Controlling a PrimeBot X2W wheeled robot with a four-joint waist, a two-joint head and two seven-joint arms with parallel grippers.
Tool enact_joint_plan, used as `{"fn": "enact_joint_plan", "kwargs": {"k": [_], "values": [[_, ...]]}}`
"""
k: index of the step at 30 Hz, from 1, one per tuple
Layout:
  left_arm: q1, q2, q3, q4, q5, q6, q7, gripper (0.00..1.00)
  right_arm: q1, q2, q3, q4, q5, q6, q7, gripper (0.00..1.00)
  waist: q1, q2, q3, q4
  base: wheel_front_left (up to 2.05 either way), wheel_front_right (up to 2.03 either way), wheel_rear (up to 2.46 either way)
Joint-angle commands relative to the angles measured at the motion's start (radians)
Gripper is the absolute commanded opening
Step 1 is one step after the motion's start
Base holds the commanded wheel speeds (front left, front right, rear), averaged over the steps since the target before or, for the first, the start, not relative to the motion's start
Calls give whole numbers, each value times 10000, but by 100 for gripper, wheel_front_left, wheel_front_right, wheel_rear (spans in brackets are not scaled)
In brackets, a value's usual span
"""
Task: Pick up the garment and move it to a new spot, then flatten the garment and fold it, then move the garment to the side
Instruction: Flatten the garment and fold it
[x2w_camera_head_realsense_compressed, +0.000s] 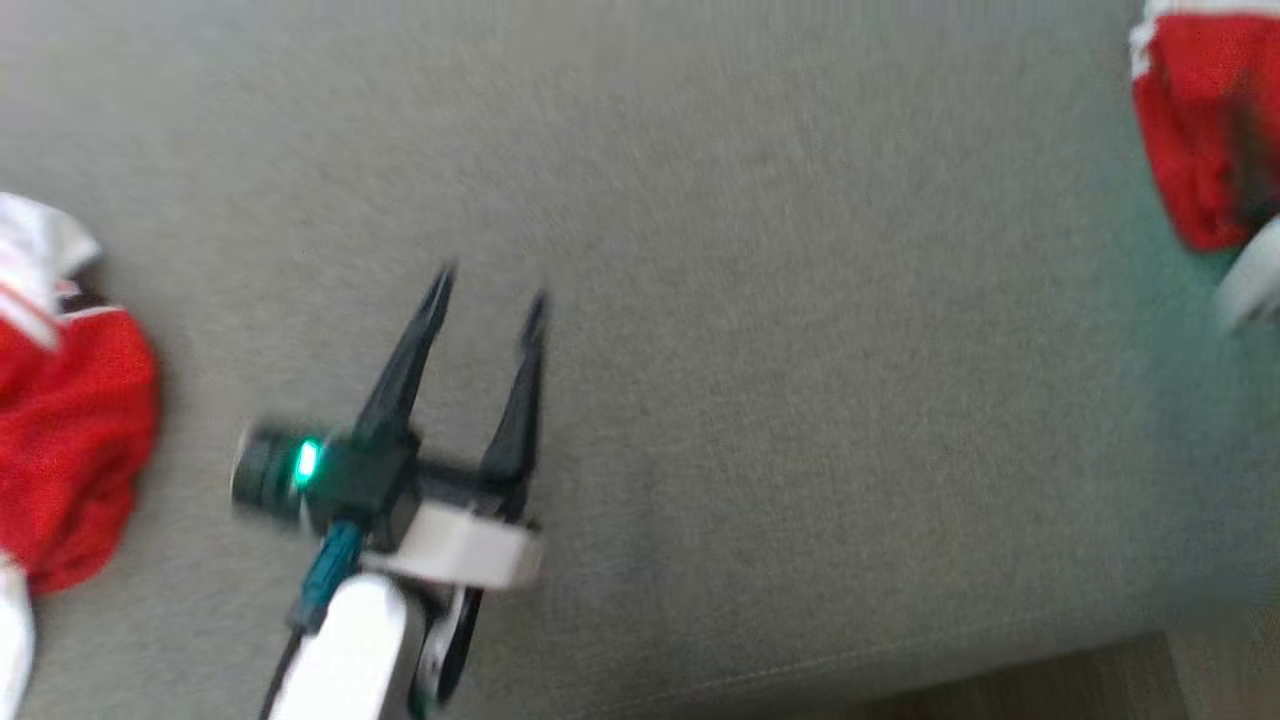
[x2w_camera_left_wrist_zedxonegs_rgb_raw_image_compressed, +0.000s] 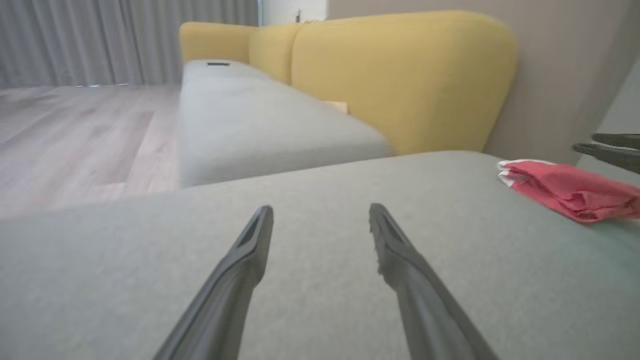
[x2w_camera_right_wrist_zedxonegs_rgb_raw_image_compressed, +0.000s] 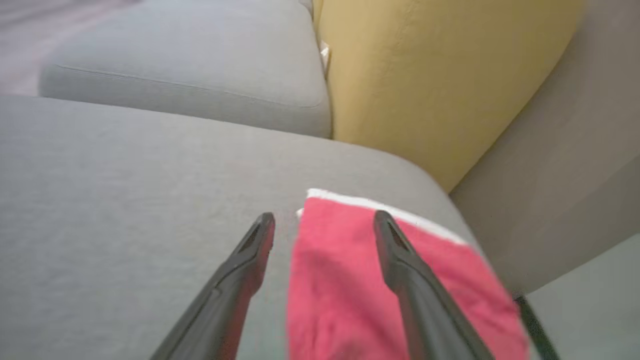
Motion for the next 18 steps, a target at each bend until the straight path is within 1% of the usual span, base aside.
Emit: {"fn": "enact_joint_plan", "kwargs": {"k": [1,3,6,8,10,13,14,18], "values": [[303,-5,427,-1,-128,159,-49,100,655,-67,93,-241,139,65,-237,100,-1,0,-1519,670,0,0,0],[761,-41,621,476,-312,320,-49,100,1335,382,254,-318,370,65,-557,100,-1,0,-2220,873,0,0,0],[1427,-82,925,921,-608,409,-49,100,2266,1008,493,-495,640,65,-1032,100,-1,0,-3123,1113,0,0,0],[1861,-107,1124,1023,-806,382,-49,100,2823,1367,523,-636,702,65,-1351,100,-1,0,-3603,1230,0,0,0],[2237,-128,1308,990,-971,296,-49,100,3372,1717,468,-820,780,65,-1588,100,-1,0,-3861,1342,0,0,0],[2692,-156,1593,818,-1174,105,-49,100,4072,2247,281,-1257,595,65,-1778,100,-1,0,-4171,1460,0,0,0],[2836,-163,1692,739,-1205,46,-49,100,4298,2461,147,-1522,543,65,-1794,100,-1,0,-4276,1484,0,0,0],[3435,-185,2075,418,-1204,-154,-49,100,5539,3273,-461,-3200,46,65,-1805,100,-1,0,-4684,1510,0,0,0]]}}
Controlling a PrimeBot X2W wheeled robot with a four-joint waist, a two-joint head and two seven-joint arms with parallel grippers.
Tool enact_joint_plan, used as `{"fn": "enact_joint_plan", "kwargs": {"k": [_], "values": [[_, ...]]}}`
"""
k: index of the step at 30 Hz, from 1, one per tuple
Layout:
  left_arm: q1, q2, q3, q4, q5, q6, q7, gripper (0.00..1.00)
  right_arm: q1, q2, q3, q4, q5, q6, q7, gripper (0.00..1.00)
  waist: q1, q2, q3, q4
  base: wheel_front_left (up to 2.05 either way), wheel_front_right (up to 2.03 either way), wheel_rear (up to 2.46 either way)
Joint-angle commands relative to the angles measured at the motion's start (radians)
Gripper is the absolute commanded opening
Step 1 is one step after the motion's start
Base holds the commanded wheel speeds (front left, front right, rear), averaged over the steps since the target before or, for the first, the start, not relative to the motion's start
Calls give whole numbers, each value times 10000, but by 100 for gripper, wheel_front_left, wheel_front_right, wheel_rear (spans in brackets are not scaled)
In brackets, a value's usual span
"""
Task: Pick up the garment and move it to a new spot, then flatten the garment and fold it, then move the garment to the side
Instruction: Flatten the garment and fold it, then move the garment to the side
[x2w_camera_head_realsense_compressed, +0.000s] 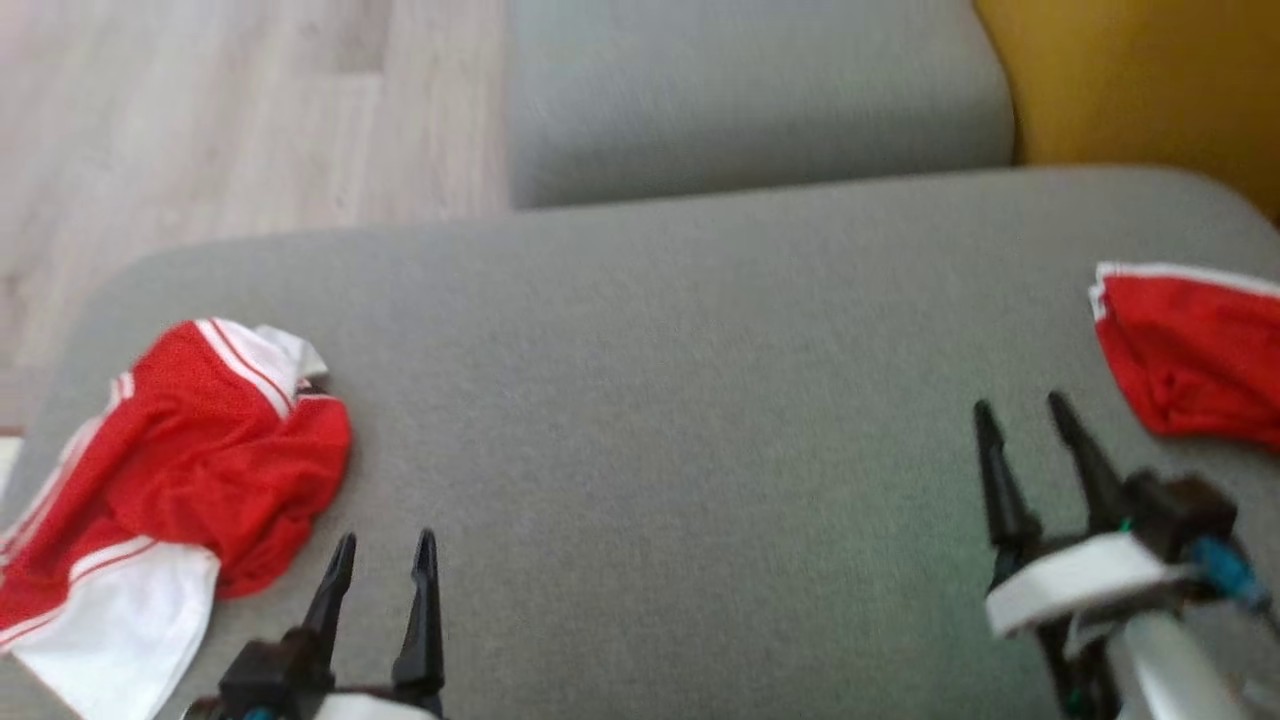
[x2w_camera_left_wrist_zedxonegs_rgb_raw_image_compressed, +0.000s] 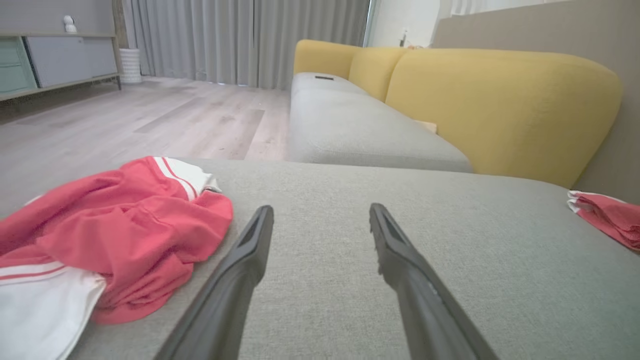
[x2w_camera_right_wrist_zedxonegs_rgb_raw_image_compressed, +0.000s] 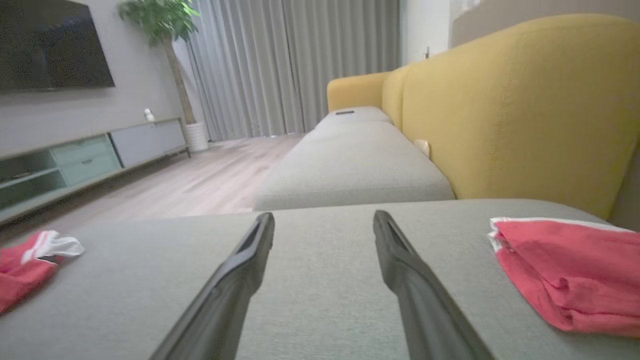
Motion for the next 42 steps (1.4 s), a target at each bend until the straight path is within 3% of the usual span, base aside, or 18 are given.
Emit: {"fn": "enact_joint_plan", "kwargs": {"k": [1,6,11,42], "values": [[-171,-72,419,-416,23,-68,-53,100,232,97,46,-555,-176,65,-110,100,0,-1,-419,188,0,0,0],[473,-83,606,-796,119,-22,-53,100,1695,697,-405,-1462,-325,65,-112,100,0,-1,-825,214,0,0,0],[842,-85,576,-974,221,74,-53,100,2357,603,114,-1403,-351,65,-113,100,0,-1,-997,179,0,0,0],[761,-87,680,-942,487,31,-53,100,2383,509,734,-1311,-598,65,-114,100,0,-1,-883,254,0,0,0]]}}
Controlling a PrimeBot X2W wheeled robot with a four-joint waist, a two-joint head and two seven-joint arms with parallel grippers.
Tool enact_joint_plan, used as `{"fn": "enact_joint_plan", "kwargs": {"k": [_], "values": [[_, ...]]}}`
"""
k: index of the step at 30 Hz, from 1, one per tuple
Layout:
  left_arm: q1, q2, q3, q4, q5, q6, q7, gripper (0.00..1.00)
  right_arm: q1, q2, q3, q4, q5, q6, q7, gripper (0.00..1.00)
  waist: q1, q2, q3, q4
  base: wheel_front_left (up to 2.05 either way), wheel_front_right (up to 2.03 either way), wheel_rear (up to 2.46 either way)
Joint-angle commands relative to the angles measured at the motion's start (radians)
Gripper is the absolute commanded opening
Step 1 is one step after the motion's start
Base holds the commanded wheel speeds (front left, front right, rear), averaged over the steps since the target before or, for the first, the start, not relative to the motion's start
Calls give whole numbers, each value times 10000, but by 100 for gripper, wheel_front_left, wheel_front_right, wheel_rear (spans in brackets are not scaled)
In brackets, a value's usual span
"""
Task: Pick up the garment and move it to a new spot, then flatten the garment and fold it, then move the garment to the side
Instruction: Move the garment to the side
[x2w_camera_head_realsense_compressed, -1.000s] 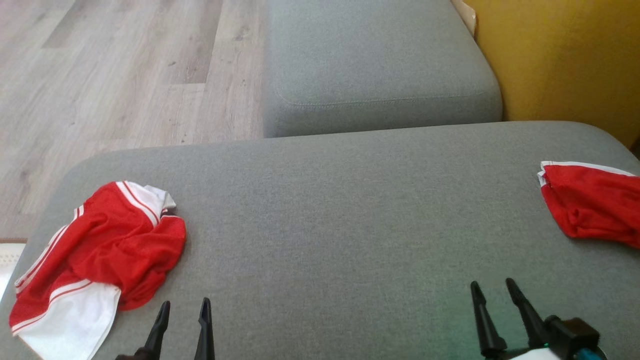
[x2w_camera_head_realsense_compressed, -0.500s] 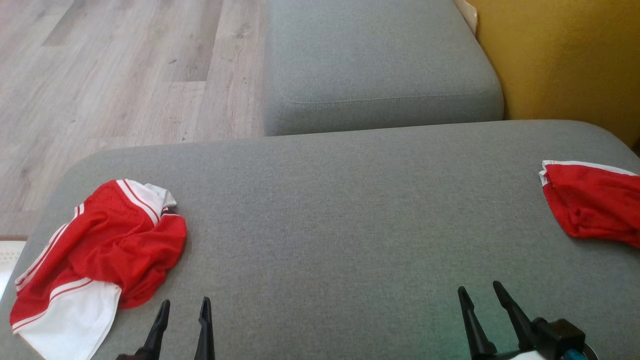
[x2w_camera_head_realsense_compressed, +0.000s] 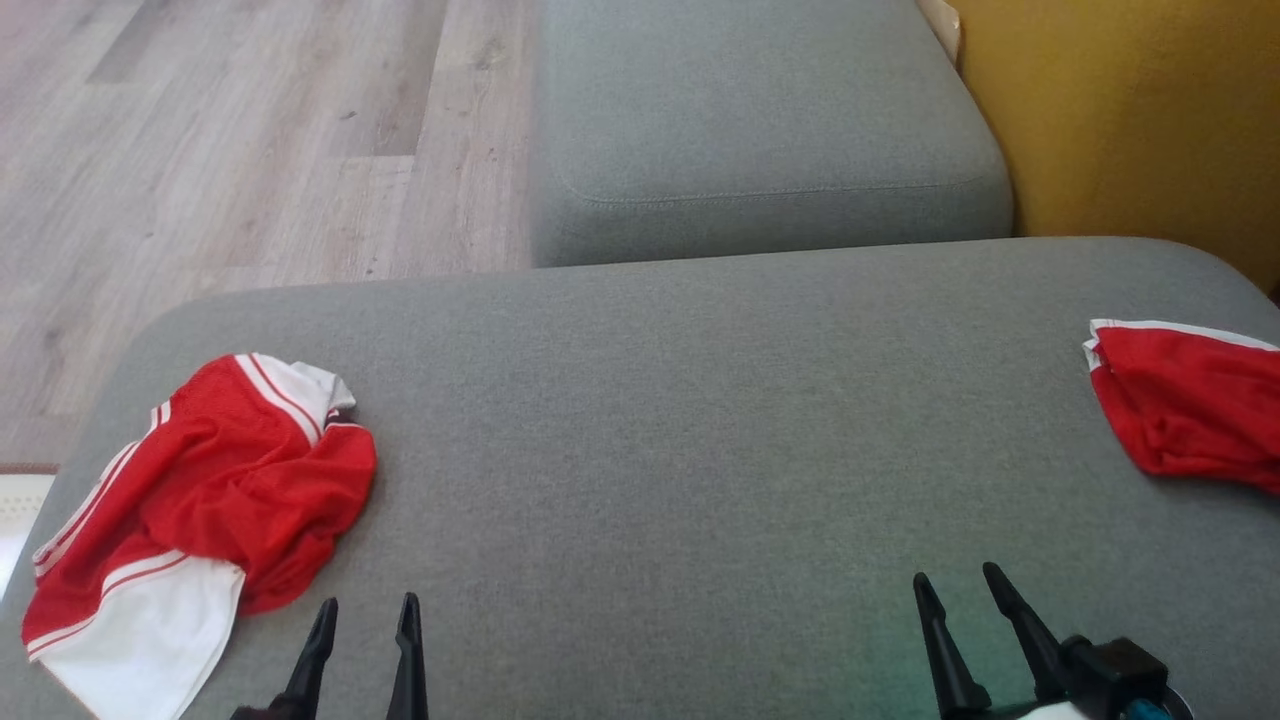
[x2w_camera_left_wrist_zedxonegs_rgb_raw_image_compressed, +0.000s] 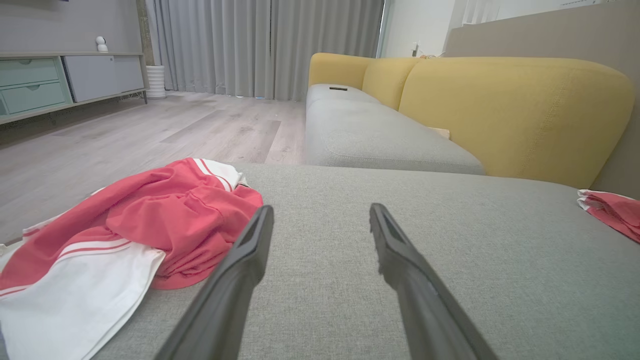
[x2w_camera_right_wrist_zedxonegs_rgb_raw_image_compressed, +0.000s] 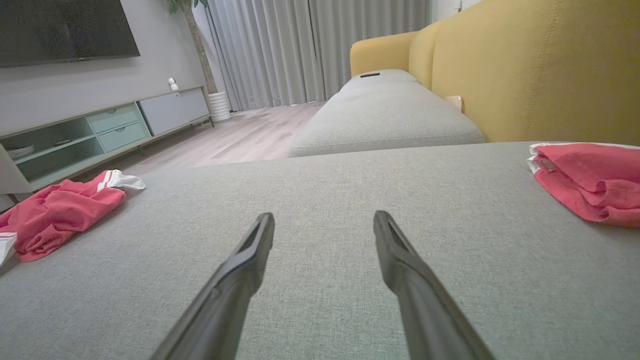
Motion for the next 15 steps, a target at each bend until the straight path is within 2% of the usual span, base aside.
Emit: {"fn": "enact_joint_plan", "kwargs": {"k": [1,8,15], "values": [[-570,-85,374,-318,95,-29,-53,100,-469,-160,234,-329,-22,65,-110,100,1,0,15,45,0,0,0],[-638,-85,443,-308,201,-96,-53,100,-303,-96,189,-496,9,65,-110,100,1,0,88,625,0,0,0],[-605,-85,475,-289,359,-217,-53,100,-246,14,264,-584,49,65,-110,100,1,0,234,1847,0,0,0]]}}
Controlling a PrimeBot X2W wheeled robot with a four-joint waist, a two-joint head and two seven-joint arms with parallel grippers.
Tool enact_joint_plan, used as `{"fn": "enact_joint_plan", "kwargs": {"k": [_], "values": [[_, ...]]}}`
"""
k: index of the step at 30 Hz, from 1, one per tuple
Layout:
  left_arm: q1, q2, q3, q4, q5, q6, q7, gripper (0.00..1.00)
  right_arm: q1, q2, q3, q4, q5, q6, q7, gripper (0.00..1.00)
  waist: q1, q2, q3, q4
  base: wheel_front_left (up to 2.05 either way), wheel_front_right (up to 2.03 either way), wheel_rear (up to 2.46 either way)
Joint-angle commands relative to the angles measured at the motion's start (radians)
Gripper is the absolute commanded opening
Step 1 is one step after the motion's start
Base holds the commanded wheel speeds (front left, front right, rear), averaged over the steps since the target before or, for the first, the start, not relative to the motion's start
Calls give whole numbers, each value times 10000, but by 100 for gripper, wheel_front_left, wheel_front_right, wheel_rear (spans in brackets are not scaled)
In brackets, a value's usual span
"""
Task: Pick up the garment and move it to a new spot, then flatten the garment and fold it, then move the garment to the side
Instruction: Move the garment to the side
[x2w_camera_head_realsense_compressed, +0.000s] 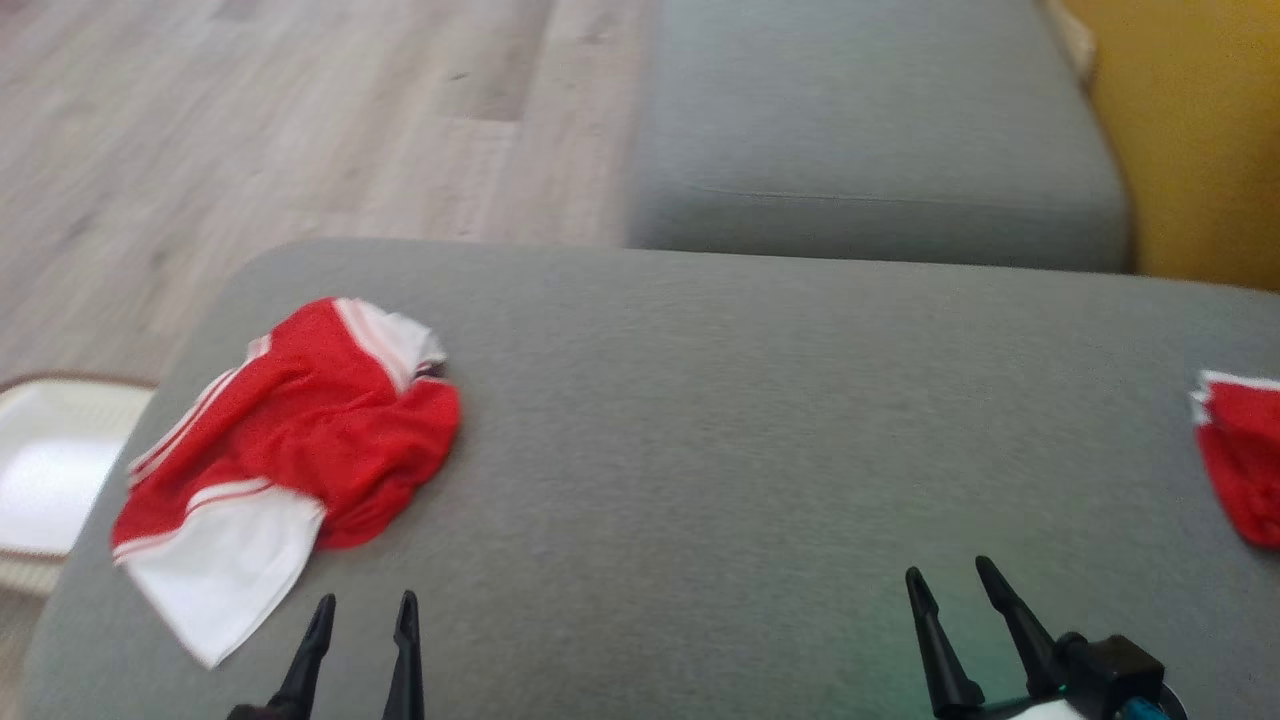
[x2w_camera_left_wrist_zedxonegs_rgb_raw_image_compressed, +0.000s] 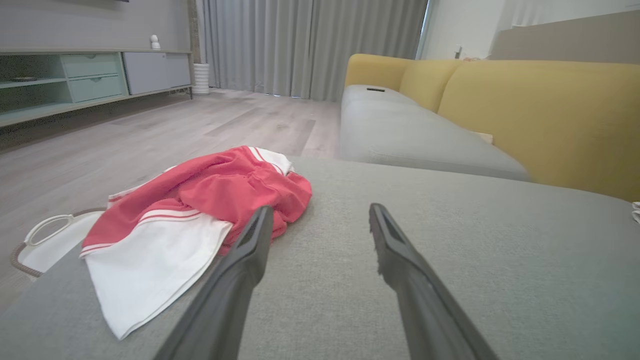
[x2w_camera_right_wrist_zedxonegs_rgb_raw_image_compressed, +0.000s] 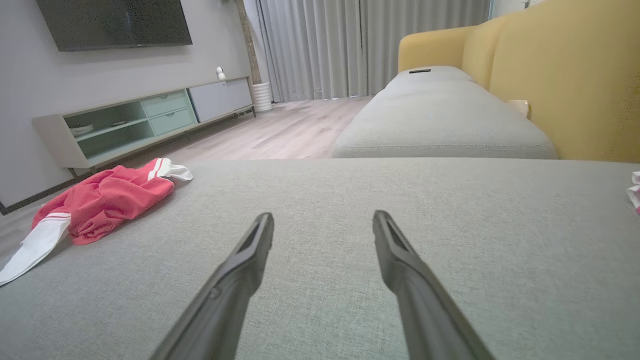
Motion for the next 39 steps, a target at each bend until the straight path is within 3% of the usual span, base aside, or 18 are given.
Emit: {"fn": "enact_joint_plan", "kwargs": {"k": [1,11,18,23,29,35,39], "values": [[-565,-85,358,-302,114,-63,-53,100,-284,-41,212,-347,45,65,-110,100,0,0,119,795,0,0,0],[-526,-85,585,-426,236,-131,-53,100,-330,-18,200,-333,39,65,-110,100,0,0,391,2456,0,0,0],[-565,-85,962,-554,231,-132,-53,100,-324,-346,183,-316,-16,65,-110,100,0,0,839,3047,0,0,0],[-1261,80,1432,-562,453,-528,-53,100,-480,-769,239,-375,-114,65,-110,100,0,0,1516,2917,0,0,0],[-3655,950,1612,-283,956,-1169,-53,100,-791,-1551,314,-526,-204,65,-111,100,0,0,2563,2585,0,0,0],[-6963,1802,1484,1942,966,-1558,-53,100,-1409,-2430,356,-756,-211,65,-111,100,0,0,3761,2191,0,0,0],[-8866,2010,1343,4345,558,-1714,-49,100,-1891,-2904,327,-978,-177,65,-111,100,0,0,4577,1910,0,0,0]]}}
